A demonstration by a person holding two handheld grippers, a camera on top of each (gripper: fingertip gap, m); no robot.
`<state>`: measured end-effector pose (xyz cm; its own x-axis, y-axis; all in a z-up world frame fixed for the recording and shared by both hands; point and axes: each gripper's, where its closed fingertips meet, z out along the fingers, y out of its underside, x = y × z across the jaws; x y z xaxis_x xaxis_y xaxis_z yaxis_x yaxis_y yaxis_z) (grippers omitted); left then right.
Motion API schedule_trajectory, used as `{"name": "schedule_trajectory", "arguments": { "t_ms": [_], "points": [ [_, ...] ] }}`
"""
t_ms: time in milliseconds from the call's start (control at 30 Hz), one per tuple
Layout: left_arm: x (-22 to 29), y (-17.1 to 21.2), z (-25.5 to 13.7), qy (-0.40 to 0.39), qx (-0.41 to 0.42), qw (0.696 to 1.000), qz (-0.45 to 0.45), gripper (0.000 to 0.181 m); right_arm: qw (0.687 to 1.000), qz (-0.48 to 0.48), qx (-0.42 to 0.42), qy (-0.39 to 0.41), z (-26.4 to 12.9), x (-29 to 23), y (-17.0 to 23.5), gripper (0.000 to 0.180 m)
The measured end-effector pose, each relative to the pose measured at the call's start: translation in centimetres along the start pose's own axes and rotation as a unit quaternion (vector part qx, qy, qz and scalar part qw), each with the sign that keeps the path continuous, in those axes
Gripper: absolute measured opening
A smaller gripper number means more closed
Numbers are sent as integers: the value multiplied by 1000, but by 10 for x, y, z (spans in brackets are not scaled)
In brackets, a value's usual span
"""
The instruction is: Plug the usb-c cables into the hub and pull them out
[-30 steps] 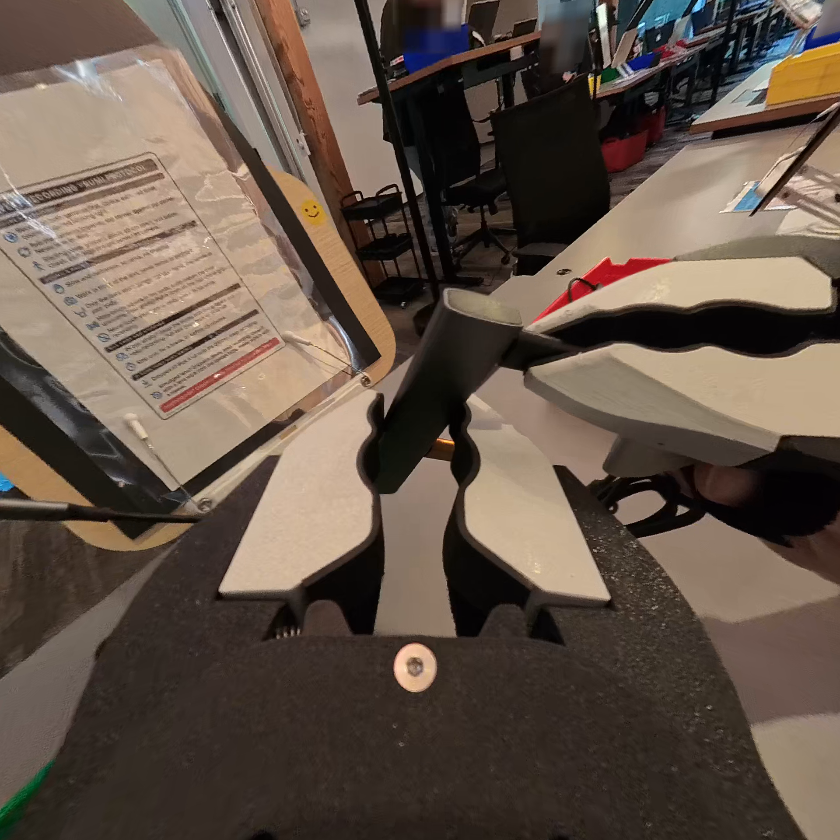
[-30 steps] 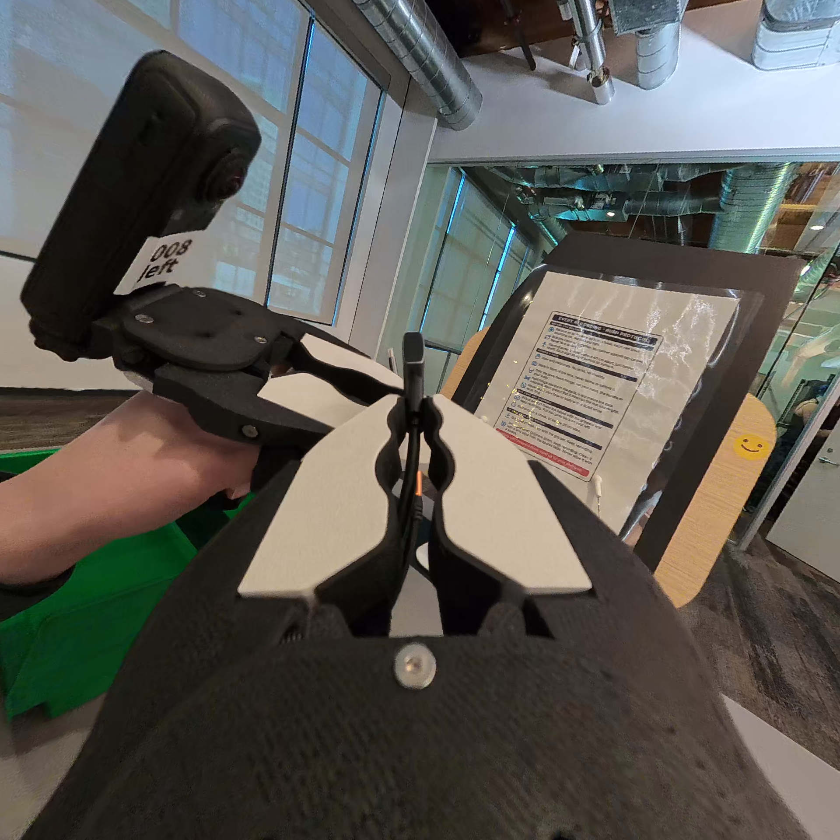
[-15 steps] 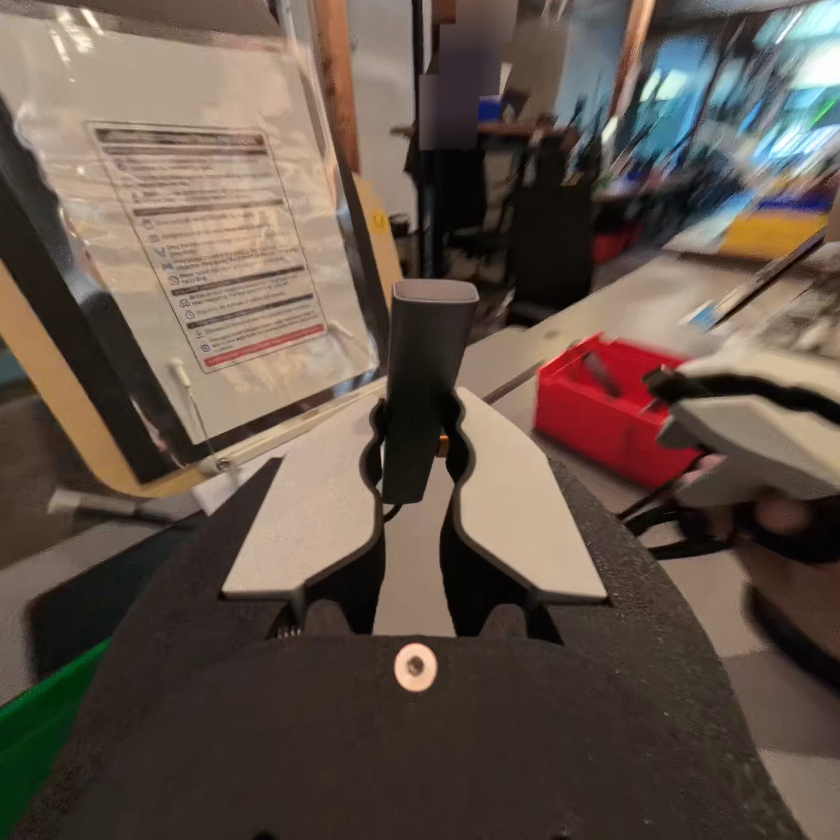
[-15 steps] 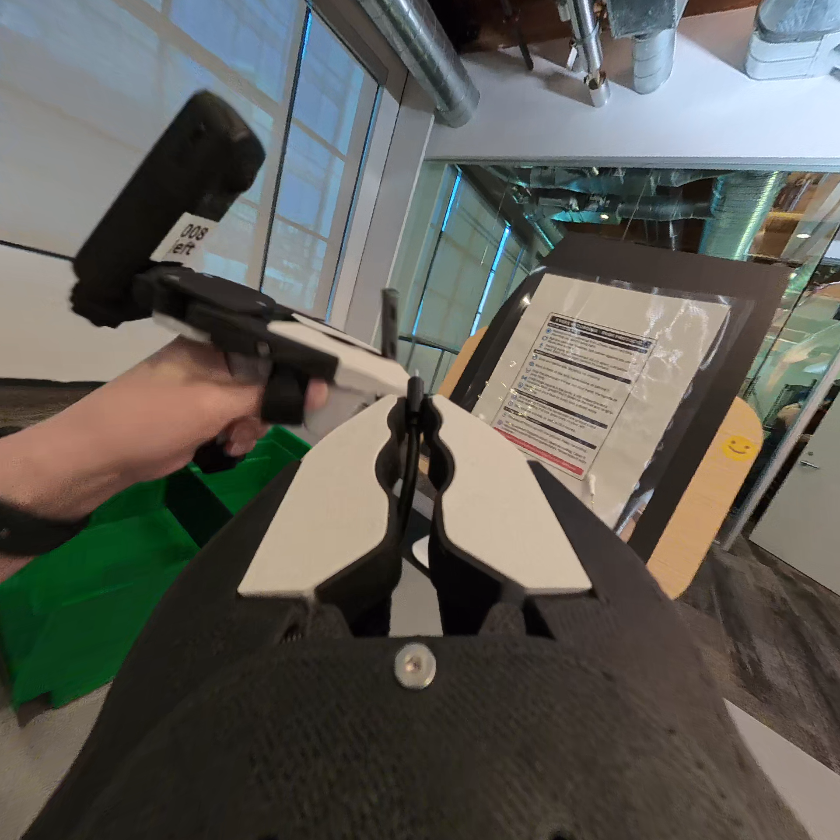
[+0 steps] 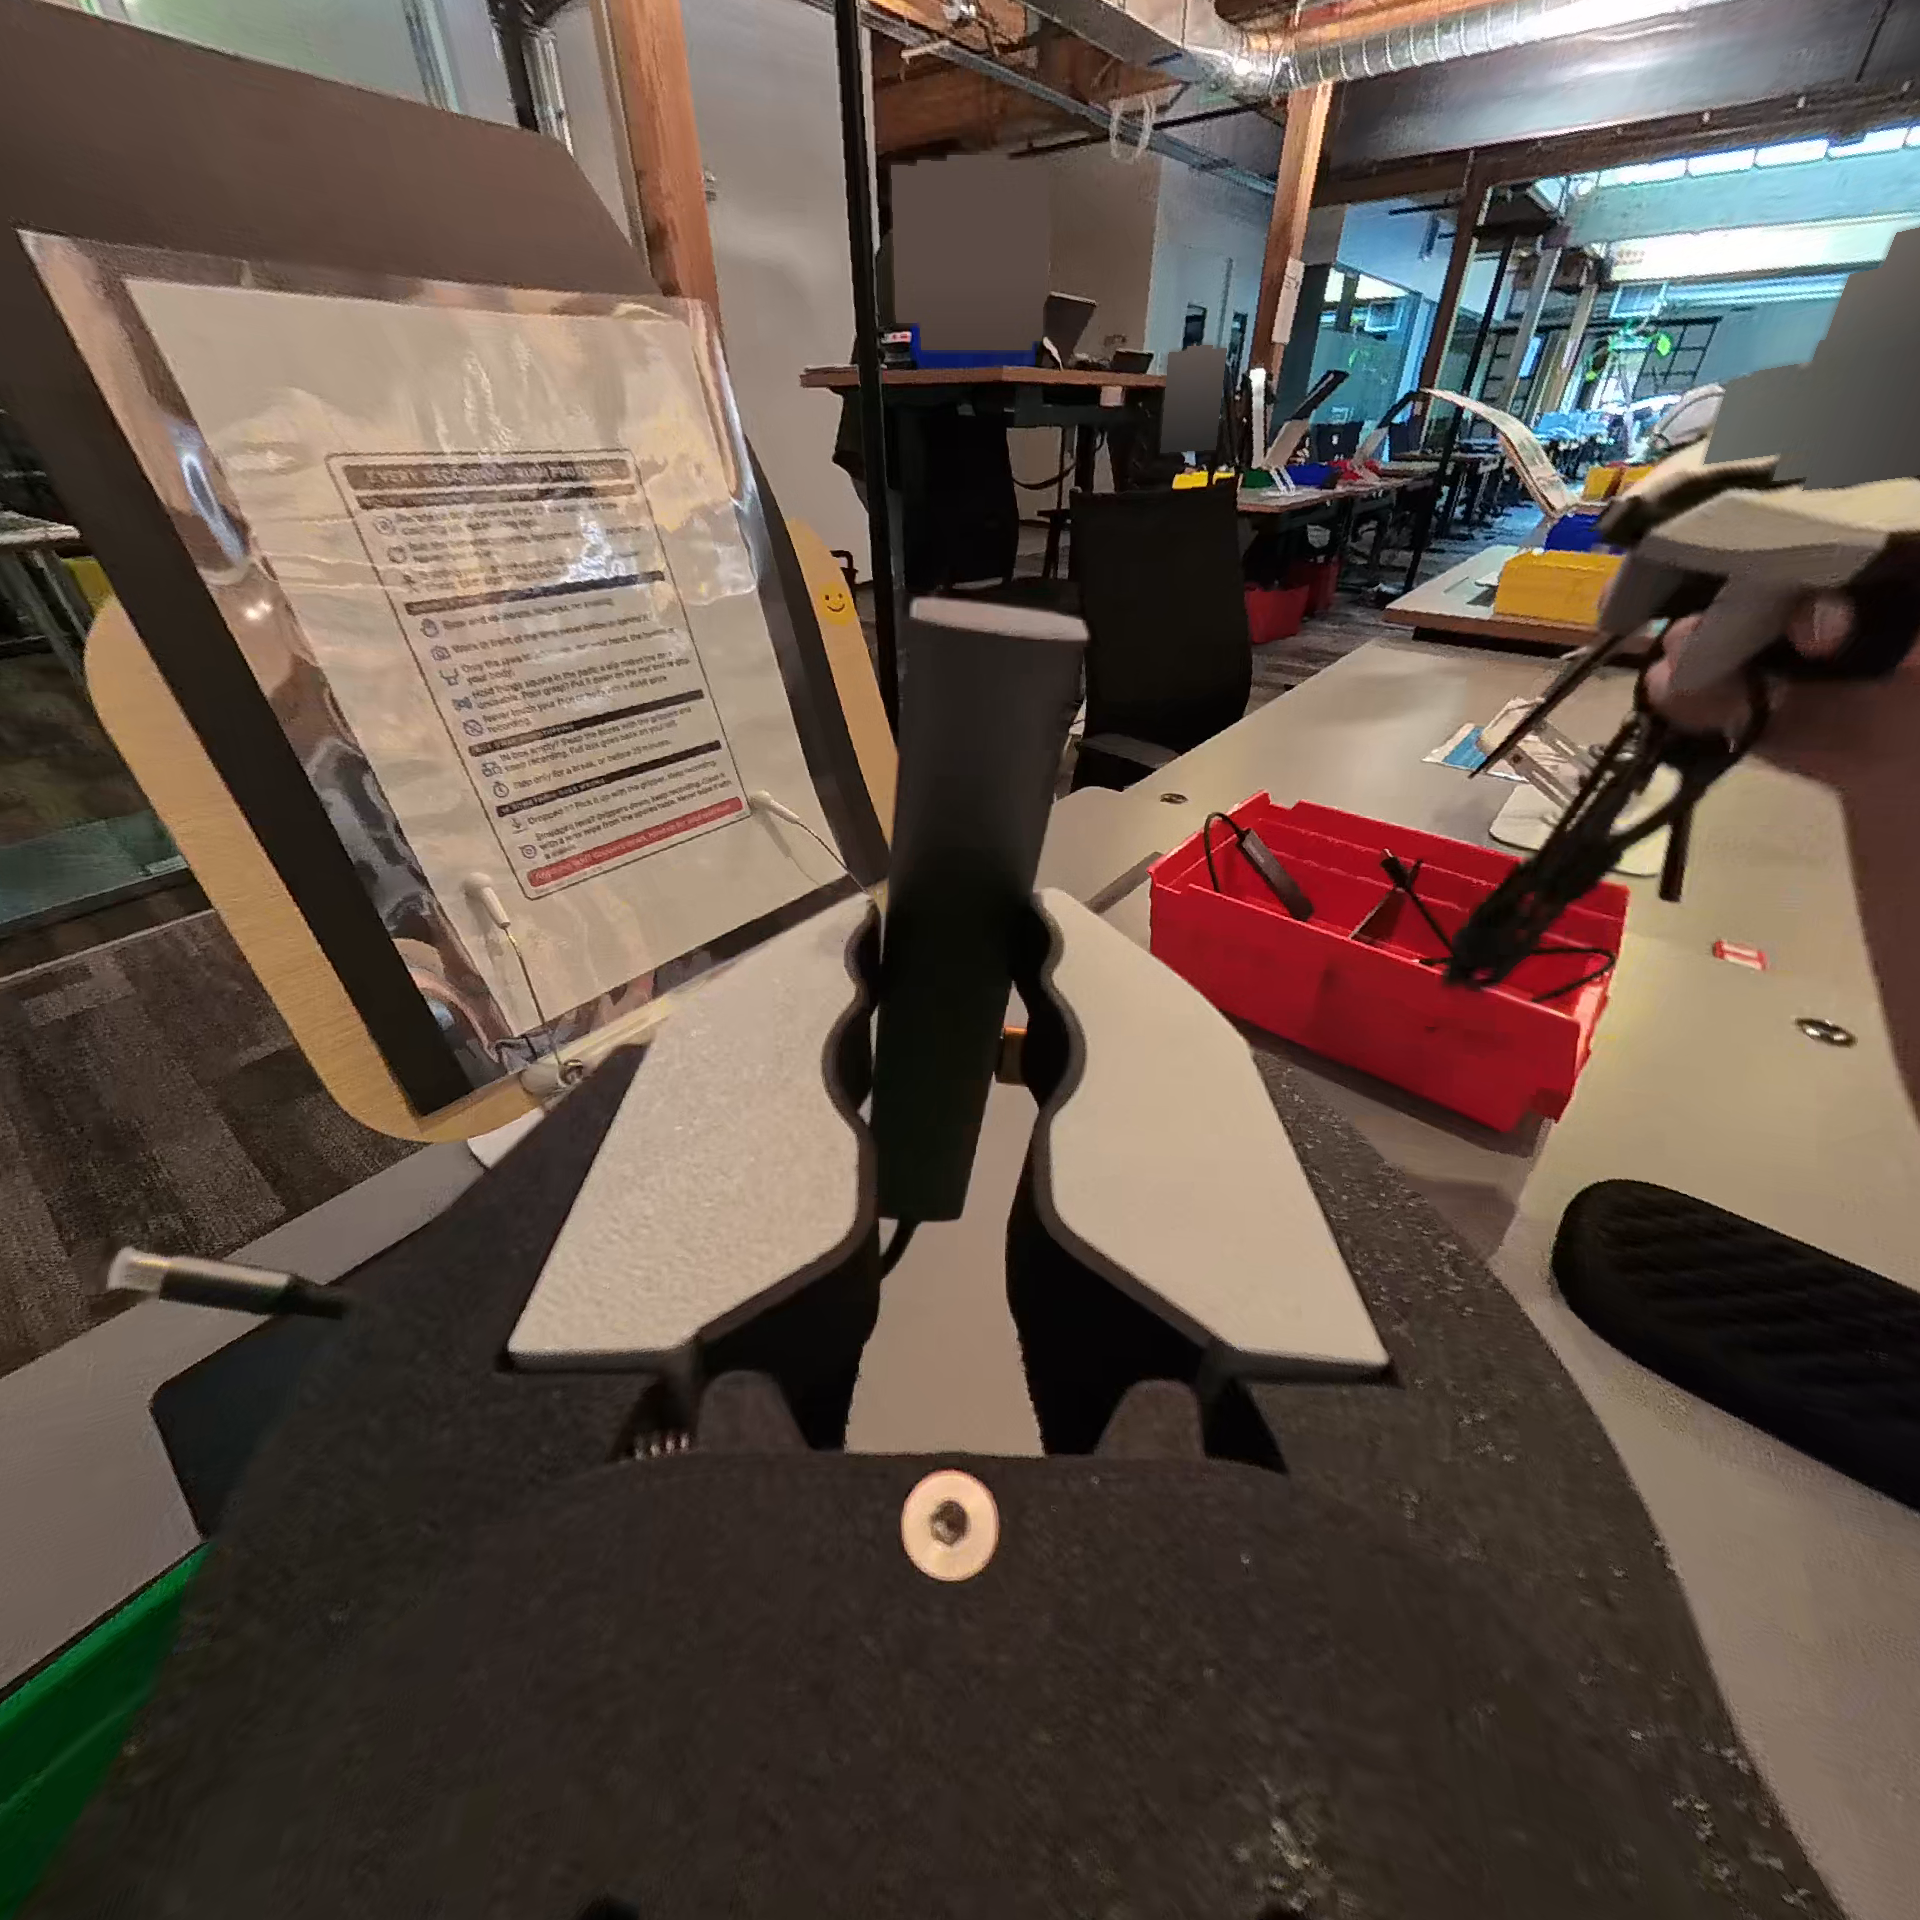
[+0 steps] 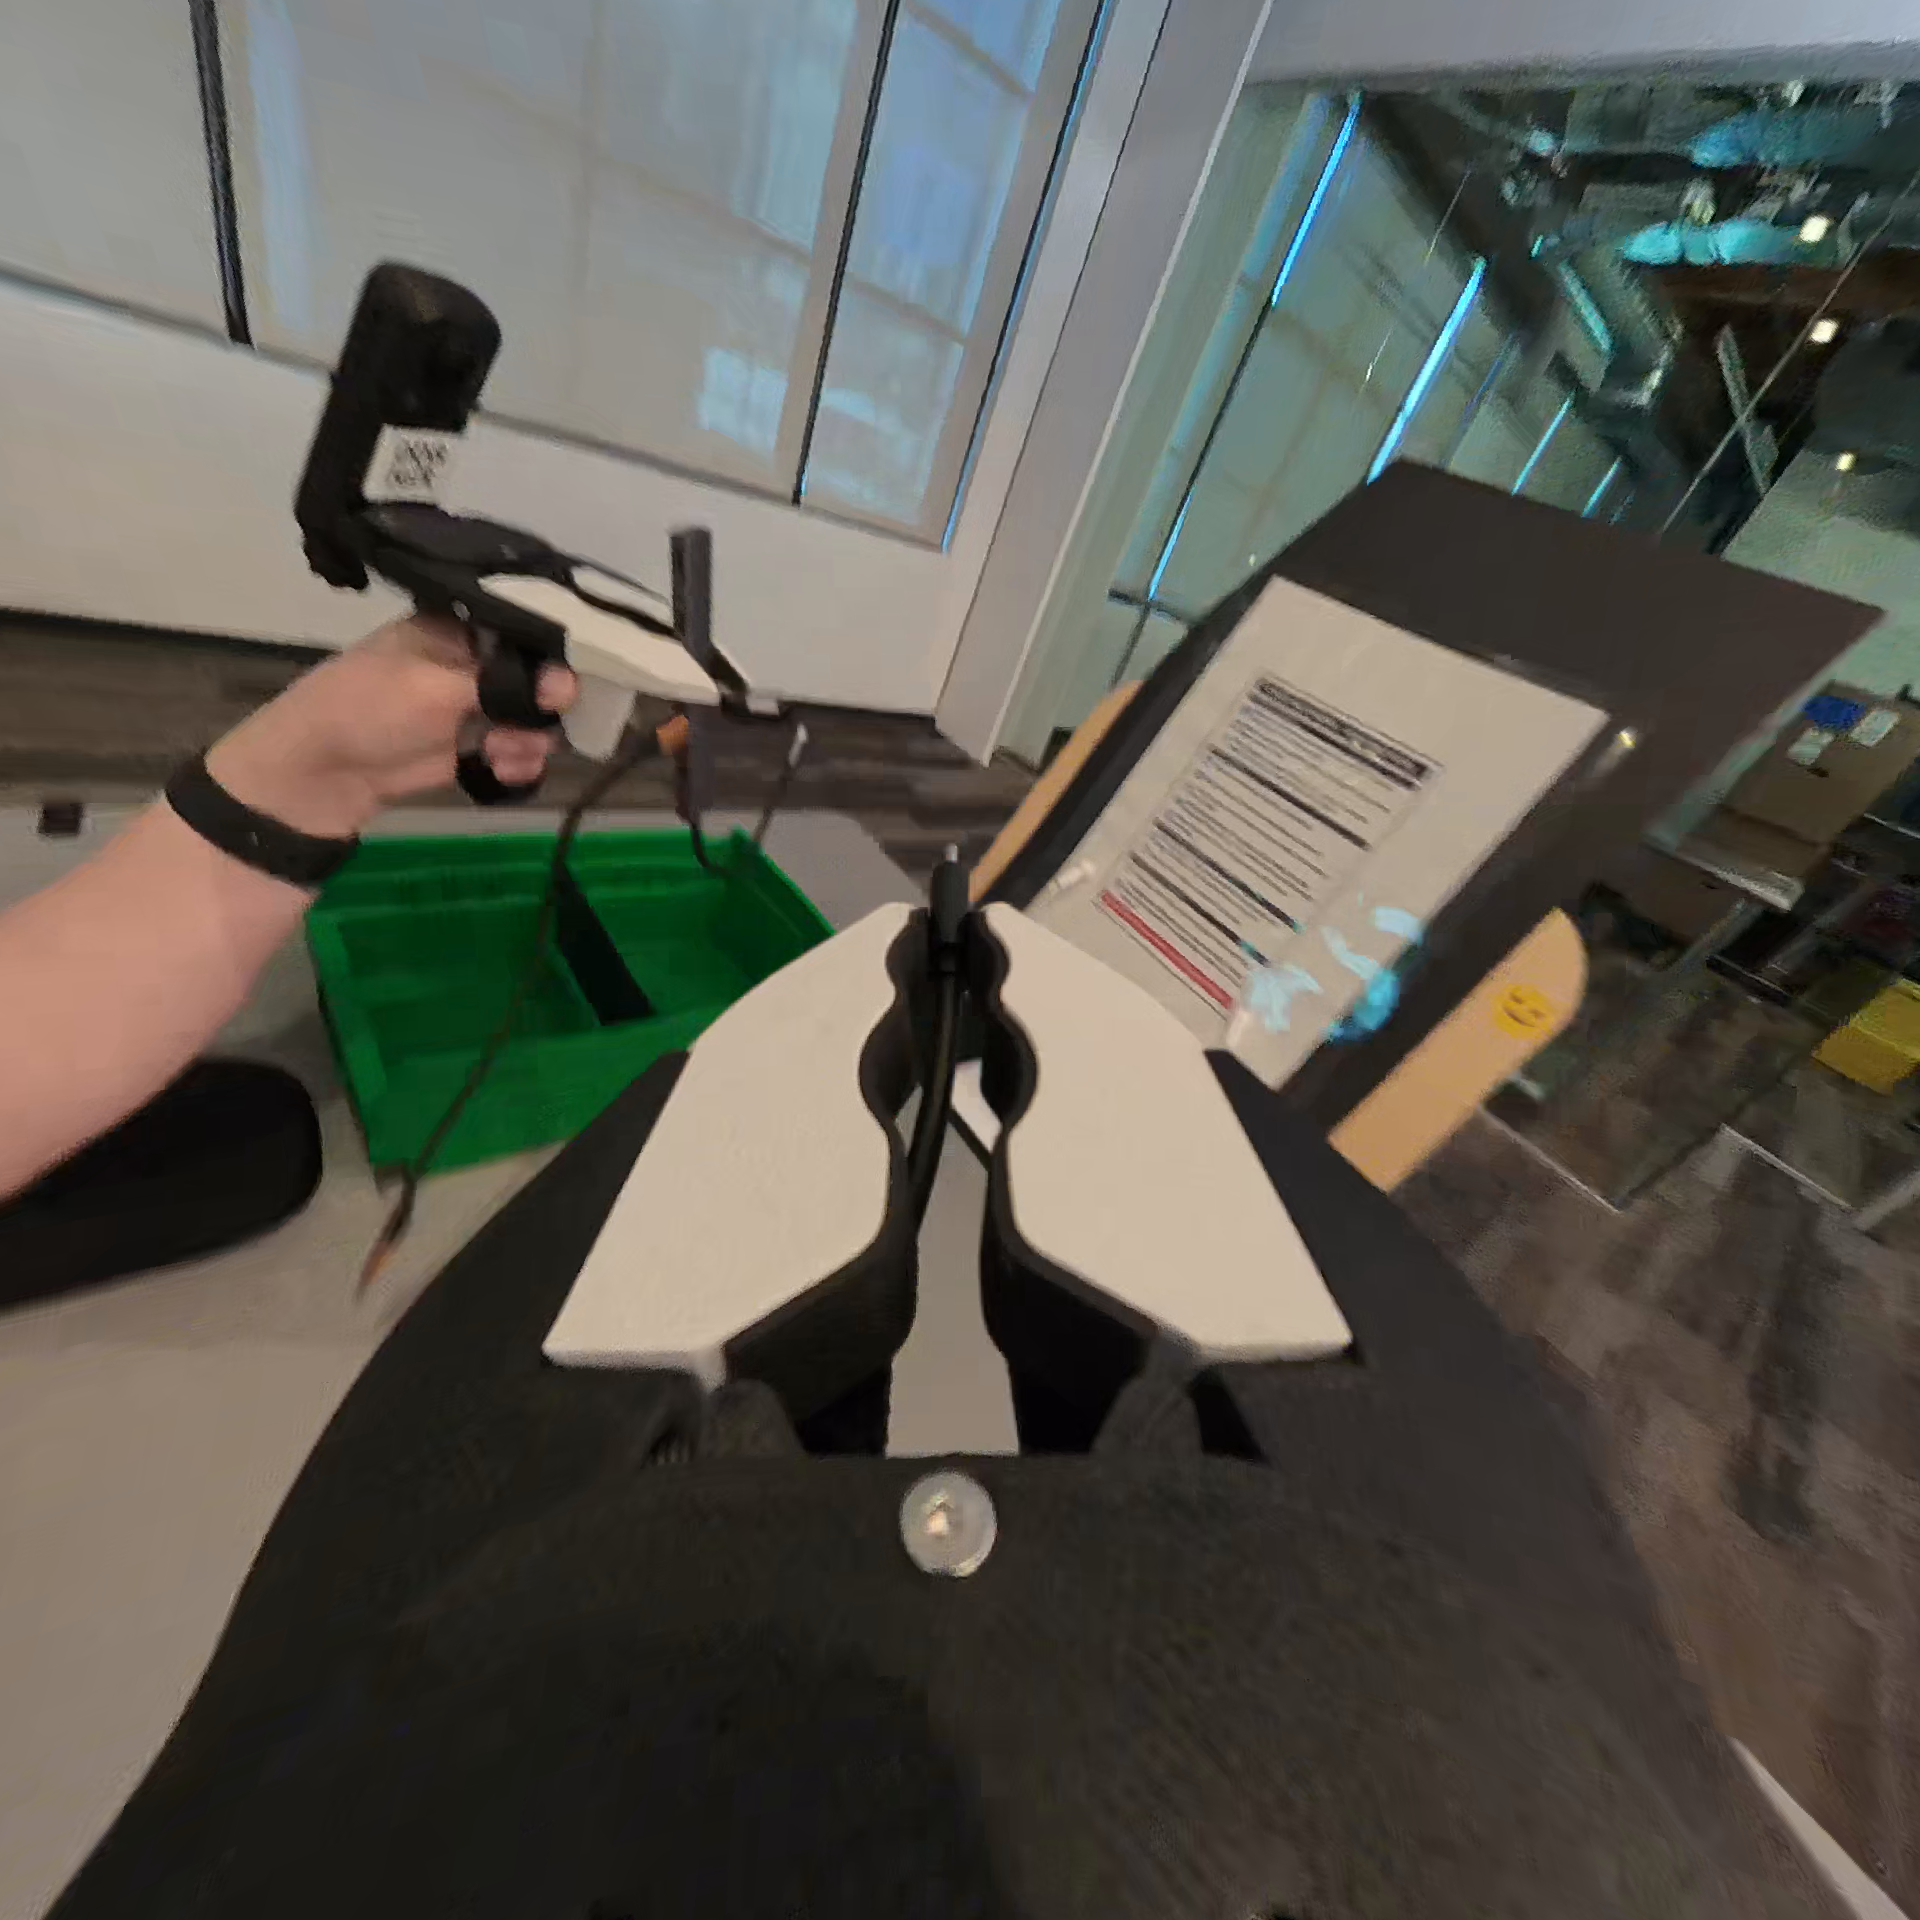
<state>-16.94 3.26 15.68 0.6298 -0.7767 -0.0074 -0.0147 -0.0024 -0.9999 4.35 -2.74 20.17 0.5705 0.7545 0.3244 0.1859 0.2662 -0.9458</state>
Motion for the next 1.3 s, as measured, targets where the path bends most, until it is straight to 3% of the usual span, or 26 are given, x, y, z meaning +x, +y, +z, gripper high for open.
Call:
{"name": "schedule_trajectory", "arguments": {
  "t_ms": [33,233,433,633,733,800,900,1033,1200,1300],
  "points": [
    [1,0,0,5,-1,1000,-2,24,1000,1,-30,-4,-14,10,3,8],
    [11,0,0,30,-5,1000,-7,24,990,47,-129,29,-84,73,45,8],
    [20,4,6,35,-22,999,10,24,978,144,-148,42,-108,93,131,8],
    [28,8,10,45,-37,998,20,24,909,318,-235,129,-177,123,270,9],
    [31,10,14,50,-44,998,20,24,889,306,-310,138,-203,117,305,14],
    [34,12,17,54,-50,997,21,24,895,262,-329,151,-206,121,302,30],
    [40,14,20,59,-55,996,24,24,912,153,-326,197,-205,146,263,53],
    [50,11,24,72,-46,996,25,24,930,40,-278,237,-184,159,177,55],
    [78,-1,28,151,-2,988,-11,23,989,-65,-89,96,-76,54,73,54],
    [101,-12,22,243,34,968,-55,24,995,-86,37,-45,-12,-35,44,52]
  ]
}}
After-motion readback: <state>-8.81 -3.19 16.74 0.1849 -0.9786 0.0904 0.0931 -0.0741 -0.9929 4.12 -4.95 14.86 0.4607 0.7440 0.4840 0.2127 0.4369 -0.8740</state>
